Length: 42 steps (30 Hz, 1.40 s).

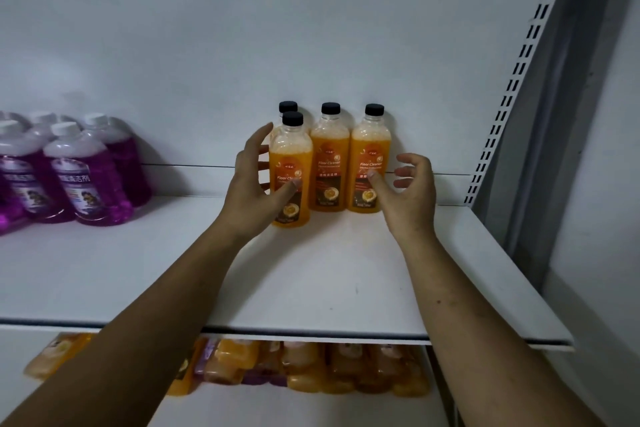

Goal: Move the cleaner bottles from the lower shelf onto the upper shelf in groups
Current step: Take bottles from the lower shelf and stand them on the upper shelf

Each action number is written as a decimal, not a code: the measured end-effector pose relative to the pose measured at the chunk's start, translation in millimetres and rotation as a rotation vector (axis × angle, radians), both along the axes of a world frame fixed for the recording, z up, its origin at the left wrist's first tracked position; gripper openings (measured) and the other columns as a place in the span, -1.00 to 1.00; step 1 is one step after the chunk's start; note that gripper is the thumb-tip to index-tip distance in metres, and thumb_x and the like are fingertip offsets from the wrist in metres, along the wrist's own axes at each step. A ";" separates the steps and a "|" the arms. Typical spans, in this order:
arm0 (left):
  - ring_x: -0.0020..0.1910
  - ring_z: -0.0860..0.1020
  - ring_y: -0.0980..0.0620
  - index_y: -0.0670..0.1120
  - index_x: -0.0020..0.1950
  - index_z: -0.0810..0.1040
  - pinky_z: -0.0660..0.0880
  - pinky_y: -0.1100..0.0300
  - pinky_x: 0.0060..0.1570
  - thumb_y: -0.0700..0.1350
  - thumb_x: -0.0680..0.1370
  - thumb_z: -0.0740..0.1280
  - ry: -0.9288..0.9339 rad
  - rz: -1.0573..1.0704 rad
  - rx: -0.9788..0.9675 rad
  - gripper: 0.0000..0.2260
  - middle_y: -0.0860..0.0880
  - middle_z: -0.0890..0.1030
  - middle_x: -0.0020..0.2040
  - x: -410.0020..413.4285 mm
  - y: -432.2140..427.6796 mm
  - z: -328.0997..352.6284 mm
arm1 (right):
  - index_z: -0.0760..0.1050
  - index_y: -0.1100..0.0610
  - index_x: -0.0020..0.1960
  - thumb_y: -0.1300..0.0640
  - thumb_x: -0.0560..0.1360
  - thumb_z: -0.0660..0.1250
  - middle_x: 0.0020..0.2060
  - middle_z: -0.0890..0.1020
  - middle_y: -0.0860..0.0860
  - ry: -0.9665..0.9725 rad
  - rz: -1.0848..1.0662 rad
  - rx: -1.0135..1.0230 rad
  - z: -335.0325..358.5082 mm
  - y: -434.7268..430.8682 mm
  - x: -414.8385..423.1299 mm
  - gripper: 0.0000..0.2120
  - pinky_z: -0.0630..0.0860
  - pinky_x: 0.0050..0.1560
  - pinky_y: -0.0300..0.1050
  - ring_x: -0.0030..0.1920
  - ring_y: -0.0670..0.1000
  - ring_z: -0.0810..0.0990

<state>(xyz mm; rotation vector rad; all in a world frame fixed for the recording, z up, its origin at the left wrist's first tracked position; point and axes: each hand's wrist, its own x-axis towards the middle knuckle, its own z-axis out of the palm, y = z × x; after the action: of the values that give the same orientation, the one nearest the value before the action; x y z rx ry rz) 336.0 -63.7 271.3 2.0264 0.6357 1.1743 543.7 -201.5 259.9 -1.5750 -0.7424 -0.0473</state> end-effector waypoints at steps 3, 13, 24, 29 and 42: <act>0.37 0.47 -0.03 0.27 0.61 0.15 0.59 -0.04 0.21 -0.01 0.52 0.56 0.080 0.031 0.037 -0.18 -0.01 0.32 0.51 -6.4 -6.6 10.8 | 0.45 0.00 0.26 -0.05 0.54 0.51 0.14 0.60 -0.03 -0.004 0.046 0.006 12.0 -8.7 -11.3 -0.61 0.54 -0.10 -0.25 0.09 -0.02 0.62; 0.32 0.51 0.08 0.11 0.52 0.39 0.54 -0.09 0.25 0.28 0.57 0.37 0.349 0.210 0.405 -0.44 0.09 0.54 0.38 -104.5 -116.9 9.1 | 0.45 -0.20 0.29 -0.15 0.55 0.44 0.15 0.55 -0.26 -0.331 0.444 -0.303 3.5 -112.2 -95.7 -0.65 0.42 0.03 -0.44 0.17 -0.22 0.53; -0.05 0.57 0.14 0.06 0.17 0.58 0.54 0.11 -0.12 0.21 0.56 0.36 0.427 0.236 0.295 -0.70 0.18 0.59 0.00 -174.0 -190.6 -84.6 | 0.55 -0.16 0.15 -0.22 0.54 0.36 -0.06 0.62 -0.23 -0.306 0.698 -0.346 -69.8 -180.0 -137.2 -0.75 0.60 -0.09 -0.23 0.00 -0.08 0.65; 0.02 0.59 0.23 0.16 0.23 0.53 0.60 0.13 -0.06 0.43 0.51 0.29 0.576 0.237 -0.007 -0.55 0.23 0.60 0.08 -184.2 -157.1 -167.0 | 0.51 -0.27 0.08 -0.18 0.53 0.44 -0.03 0.63 -0.25 -0.076 0.720 -0.487 -141.2 -150.4 -136.6 -0.83 0.59 -0.08 -0.26 -0.01 -0.15 0.63; 0.28 0.54 0.03 0.09 0.60 0.28 0.57 0.02 0.16 0.36 0.51 0.43 0.622 0.159 -0.401 -0.24 0.08 0.53 0.40 -143.2 -14.7 -302.5 | 0.29 0.01 0.54 -0.41 0.41 0.45 0.41 0.51 0.03 0.253 0.362 -0.674 -309.3 -32.0 -120.6 -0.13 0.57 0.20 0.04 0.34 0.09 0.55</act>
<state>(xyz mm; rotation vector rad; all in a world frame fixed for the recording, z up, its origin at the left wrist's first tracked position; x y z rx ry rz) 192.8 -78.4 -31.2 1.9947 1.2417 0.4178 423.1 -233.5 -49.3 -1.9968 -0.8794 0.7216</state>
